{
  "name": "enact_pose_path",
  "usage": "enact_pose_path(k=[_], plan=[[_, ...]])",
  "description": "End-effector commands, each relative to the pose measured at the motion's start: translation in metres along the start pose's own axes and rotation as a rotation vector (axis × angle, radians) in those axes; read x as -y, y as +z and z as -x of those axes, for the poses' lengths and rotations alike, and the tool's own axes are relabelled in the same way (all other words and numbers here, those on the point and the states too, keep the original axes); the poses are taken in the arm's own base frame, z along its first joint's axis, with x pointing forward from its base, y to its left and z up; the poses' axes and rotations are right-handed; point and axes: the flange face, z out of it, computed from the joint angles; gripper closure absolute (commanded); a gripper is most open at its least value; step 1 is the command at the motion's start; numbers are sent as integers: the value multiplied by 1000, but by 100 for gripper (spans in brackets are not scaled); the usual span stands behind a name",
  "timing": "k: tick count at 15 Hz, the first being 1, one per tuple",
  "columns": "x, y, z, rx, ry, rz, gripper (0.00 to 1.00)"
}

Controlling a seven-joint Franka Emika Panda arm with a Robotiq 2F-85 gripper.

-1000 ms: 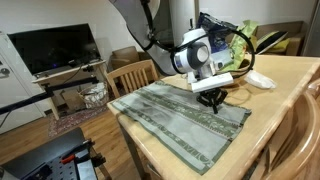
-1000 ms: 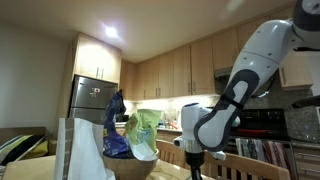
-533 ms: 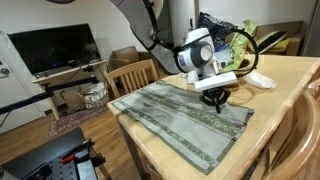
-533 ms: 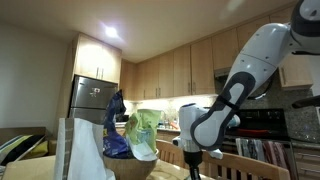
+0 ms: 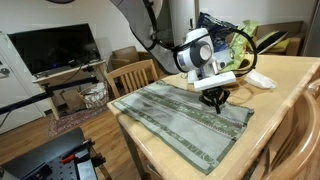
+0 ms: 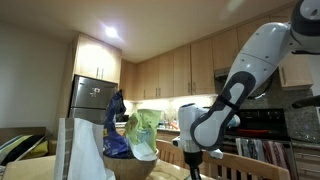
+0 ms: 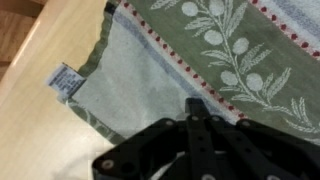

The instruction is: Slide the wooden bowl forward then unfold the towel

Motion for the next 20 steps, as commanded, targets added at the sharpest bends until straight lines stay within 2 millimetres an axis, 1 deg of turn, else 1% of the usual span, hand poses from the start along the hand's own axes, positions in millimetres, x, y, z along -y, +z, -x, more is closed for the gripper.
enact_pose_path(k=[1,4,6,9,11,13,17,19,20], plan=[[12,-5,12,41,-27,2,96],[24,-8,13,52,-66,18,95],[34,-15,13,44,-101,40,95],[45,-31,9,10,-136,92,96],[46,-44,6,-21,-138,132,96],[43,-59,5,-55,-127,184,96],[39,-88,14,-94,-108,228,96],[45,-98,25,-107,-125,212,96],[52,-103,33,-116,-151,198,96]])
